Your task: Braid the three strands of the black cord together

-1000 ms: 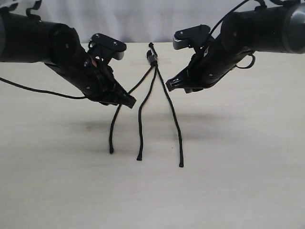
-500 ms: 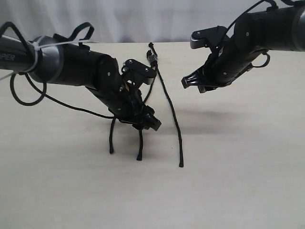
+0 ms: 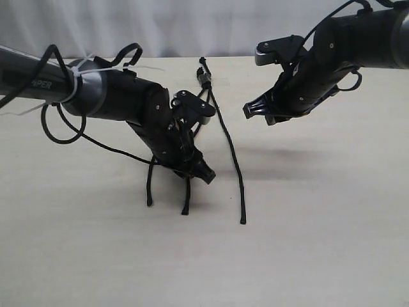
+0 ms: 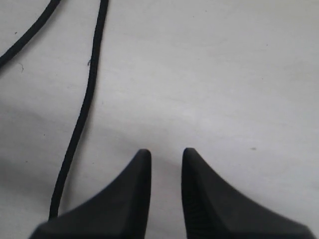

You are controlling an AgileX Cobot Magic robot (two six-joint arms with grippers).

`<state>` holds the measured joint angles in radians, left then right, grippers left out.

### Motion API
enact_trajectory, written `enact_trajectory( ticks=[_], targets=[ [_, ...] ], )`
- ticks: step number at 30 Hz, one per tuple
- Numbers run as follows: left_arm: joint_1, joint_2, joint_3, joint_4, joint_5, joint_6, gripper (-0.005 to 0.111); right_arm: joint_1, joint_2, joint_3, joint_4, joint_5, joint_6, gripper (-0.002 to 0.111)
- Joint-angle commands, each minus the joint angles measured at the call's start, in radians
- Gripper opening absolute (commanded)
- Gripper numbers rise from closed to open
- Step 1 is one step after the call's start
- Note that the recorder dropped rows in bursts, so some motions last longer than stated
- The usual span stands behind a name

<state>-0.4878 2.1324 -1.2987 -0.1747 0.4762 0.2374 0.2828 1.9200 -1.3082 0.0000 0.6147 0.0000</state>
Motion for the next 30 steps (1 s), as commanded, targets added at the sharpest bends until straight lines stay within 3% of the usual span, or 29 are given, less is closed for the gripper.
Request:
enact_trajectory(
  ticks=[1,9,15,21,25,30],
  targets=[
    [-0.001,0.005,-0.009,0.004,0.012,0.020,0.002,-0.002,-0.004,-0.005,-0.007,0.001,0.000,0.022],
    [0.020,-0.077,-0.071,0.030,0.116,0.020,0.000,-0.001,-0.004,-0.005,-0.007,-0.001,0.000,0.022],
    [0.164,-0.204,-0.074,0.052,0.108,0.020,0.000,-0.001,-0.004,-0.005,-0.007,-0.005,-0.006,0.022],
    [0.343,-0.184,-0.060,0.037,0.168,0.020,0.000,-0.001,-0.001,-0.005,-0.007,-0.014,-0.006,0.022],
    [0.384,-0.134,-0.034,0.030,0.119,0.020,0.000,-0.001,-0.001,-0.005,-0.007,-0.016,-0.006,0.022],
    [0.382,-0.065,-0.028,0.032,0.062,0.020,0.000,-0.001,-0.001,-0.005,-0.007,-0.016,-0.006,0.022]
  ],
)
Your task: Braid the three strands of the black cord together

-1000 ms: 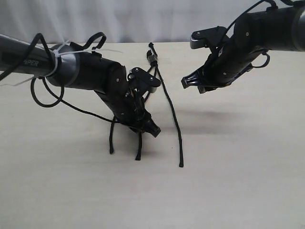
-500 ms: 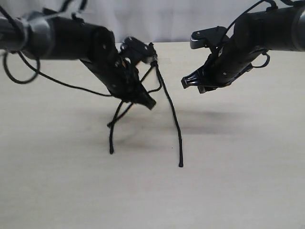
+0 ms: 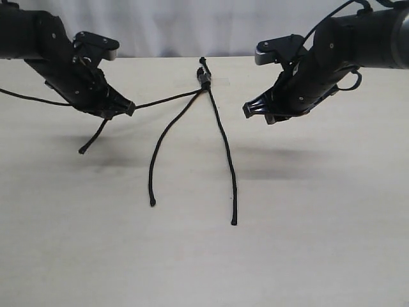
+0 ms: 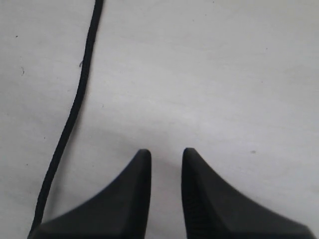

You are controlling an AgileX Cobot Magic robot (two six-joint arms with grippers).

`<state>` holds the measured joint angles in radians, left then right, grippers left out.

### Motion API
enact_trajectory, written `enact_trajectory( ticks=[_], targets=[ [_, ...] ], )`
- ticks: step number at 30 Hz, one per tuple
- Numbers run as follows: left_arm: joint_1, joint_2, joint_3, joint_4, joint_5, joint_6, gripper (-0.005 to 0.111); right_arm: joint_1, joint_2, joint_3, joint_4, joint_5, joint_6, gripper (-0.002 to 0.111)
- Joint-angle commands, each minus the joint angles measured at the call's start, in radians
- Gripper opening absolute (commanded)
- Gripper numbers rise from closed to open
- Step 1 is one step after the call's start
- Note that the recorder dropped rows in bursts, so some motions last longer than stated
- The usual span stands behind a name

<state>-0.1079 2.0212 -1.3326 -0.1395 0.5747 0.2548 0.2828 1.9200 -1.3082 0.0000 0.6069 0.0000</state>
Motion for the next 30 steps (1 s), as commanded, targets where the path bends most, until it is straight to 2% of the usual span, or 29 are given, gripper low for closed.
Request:
enact_trajectory(
  ticks=[1,7,9,14,17,21,24,25,27,30],
  targets=[
    [0.002,0.058,0.005,-0.003,-0.042,0.002,0.000,-0.001,-0.001,-0.005,-0.007,-0.008,-0.006,0.022],
    [0.002,0.089,0.005,-0.010,-0.040,0.000,0.001,-0.001,-0.001,-0.005,-0.007,-0.008,-0.006,0.022],
    [0.002,0.089,0.005,-0.012,-0.035,-0.019,0.008,-0.001,-0.001,-0.005,-0.007,-0.008,-0.006,0.022],
    [0.002,0.089,0.003,-0.022,0.006,-0.026,0.042,-0.001,-0.001,-0.005,-0.007,0.004,-0.006,0.022],
    [0.002,0.079,-0.001,-0.037,0.009,-0.024,0.049,-0.001,-0.001,-0.005,0.019,0.023,-0.007,0.022],
    [0.002,0.025,-0.029,-0.037,0.078,-0.014,0.041,0.011,-0.003,-0.005,0.121,0.027,-0.098,0.022],
    [0.002,-0.065,-0.025,-0.037,0.083,0.012,0.024,0.051,-0.007,-0.005,0.236,0.029,-0.218,0.022],
    [0.002,-0.139,0.000,-0.029,0.076,0.016,0.013,0.096,-0.007,-0.005,0.279,0.035,-0.275,0.022],
    [0.002,-0.257,0.058,-0.003,0.009,0.013,0.002,0.180,0.002,-0.013,0.291,0.024,-0.286,0.022],
    [0.002,-0.422,0.159,0.003,-0.128,0.002,0.000,0.291,0.053,-0.059,0.286,0.026,-0.274,0.022]
  ],
)
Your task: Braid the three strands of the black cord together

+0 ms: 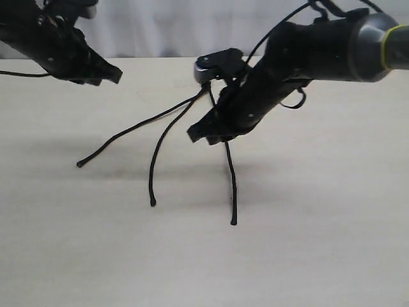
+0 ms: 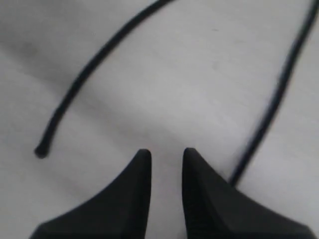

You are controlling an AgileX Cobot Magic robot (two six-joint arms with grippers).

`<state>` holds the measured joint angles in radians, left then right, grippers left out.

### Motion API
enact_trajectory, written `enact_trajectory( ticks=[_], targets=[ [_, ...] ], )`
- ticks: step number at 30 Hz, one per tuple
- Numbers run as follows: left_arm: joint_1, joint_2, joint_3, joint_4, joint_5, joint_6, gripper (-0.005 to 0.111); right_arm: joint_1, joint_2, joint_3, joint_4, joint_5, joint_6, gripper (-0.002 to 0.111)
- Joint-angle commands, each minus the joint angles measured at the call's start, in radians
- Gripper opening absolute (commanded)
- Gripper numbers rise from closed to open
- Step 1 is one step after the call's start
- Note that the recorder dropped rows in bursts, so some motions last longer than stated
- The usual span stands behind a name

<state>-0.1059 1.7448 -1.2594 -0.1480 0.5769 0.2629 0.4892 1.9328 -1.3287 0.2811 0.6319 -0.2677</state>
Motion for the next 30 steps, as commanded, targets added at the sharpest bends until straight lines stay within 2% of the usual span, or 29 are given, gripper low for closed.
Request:
enact_trajectory(
  ticks=[1,3,4,6,8,11,14,21,26,30],
  targets=[
    [0.002,-0.221,0.133,0.011,-0.193,-0.006,0.000,0.128,0.075,-0.075,0.005,0.002,-0.007,0.022],
    [0.003,-0.305,0.199,0.011,-0.257,-0.023,0.000,0.182,0.152,-0.144,-0.002,0.035,-0.003,0.032],
    [0.003,-0.340,0.218,0.011,-0.274,-0.023,0.000,0.209,0.190,-0.192,-0.019,0.063,0.017,0.042],
    [0.003,-0.369,0.231,0.011,-0.281,-0.023,0.000,0.242,0.245,-0.257,-0.090,0.089,0.084,0.057],
    [0.003,-0.372,0.231,0.011,-0.279,-0.023,0.000,0.254,0.291,-0.307,-0.185,0.125,0.174,0.057],
    [0.003,-0.372,0.231,0.011,-0.279,-0.023,0.000,0.254,0.328,-0.322,-0.185,0.129,0.183,0.057],
    [0.003,-0.372,0.231,0.011,-0.279,-0.023,0.000,0.261,0.346,-0.322,-0.185,0.129,0.183,0.050],
    [0.001,-0.372,0.231,0.011,-0.277,-0.023,0.000,0.273,0.329,-0.322,-0.222,0.171,0.140,0.004],
    [0.001,-0.372,0.231,0.011,-0.279,-0.023,0.000,0.242,0.199,-0.322,-0.382,0.268,0.208,0.004],
    [0.001,-0.372,0.231,0.011,-0.277,-0.023,0.000,0.167,0.098,-0.320,-0.516,0.315,0.322,0.004]
  ],
)
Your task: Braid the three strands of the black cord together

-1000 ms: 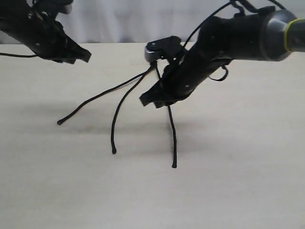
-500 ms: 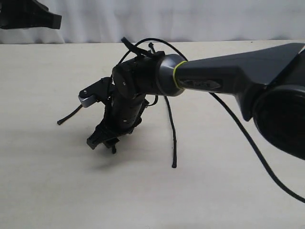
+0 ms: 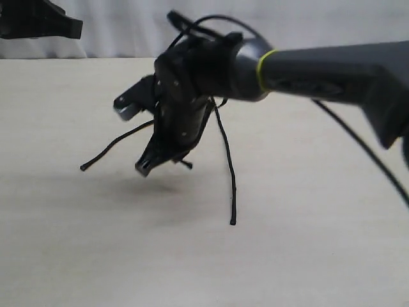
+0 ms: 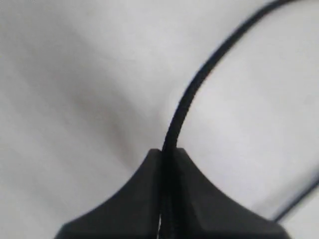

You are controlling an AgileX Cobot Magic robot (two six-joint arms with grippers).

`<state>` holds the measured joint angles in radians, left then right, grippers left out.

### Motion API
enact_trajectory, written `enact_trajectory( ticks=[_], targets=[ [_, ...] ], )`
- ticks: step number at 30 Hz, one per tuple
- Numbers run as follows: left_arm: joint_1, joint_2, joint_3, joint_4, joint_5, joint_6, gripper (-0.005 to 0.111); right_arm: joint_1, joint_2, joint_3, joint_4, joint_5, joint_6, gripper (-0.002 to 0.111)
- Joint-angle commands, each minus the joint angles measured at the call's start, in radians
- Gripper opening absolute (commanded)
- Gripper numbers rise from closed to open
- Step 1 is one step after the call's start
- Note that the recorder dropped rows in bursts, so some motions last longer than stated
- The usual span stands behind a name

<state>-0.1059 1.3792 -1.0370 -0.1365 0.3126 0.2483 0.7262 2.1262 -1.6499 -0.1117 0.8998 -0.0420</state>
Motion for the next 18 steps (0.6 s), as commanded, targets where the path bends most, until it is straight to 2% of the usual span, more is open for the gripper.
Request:
enact_trajectory(
  ticks=[1,6,10,14,18],
  targets=[
    [0.001,-0.006,0.008,0.000,-0.013,-0.009,0.000,-0.097,-0.115,0.004,-0.133,0.052,0.103,0.004],
    [0.001,-0.006,0.008,0.000,-0.013,-0.009,0.000,-0.241,-0.146,0.068,-0.132,0.037,0.108,0.004],
    [0.001,-0.006,0.008,-0.002,-0.013,-0.009,0.000,-0.357,-0.135,0.162,-0.052,-0.058,0.134,0.004],
    [0.001,-0.006,0.008,-0.006,-0.014,-0.009,0.000,-0.400,-0.101,0.239,0.075,-0.131,0.048,0.004],
    [0.001,-0.006,0.008,-0.006,-0.016,-0.009,0.000,-0.398,-0.061,0.287,0.133,-0.196,-0.006,0.004]
  ],
)
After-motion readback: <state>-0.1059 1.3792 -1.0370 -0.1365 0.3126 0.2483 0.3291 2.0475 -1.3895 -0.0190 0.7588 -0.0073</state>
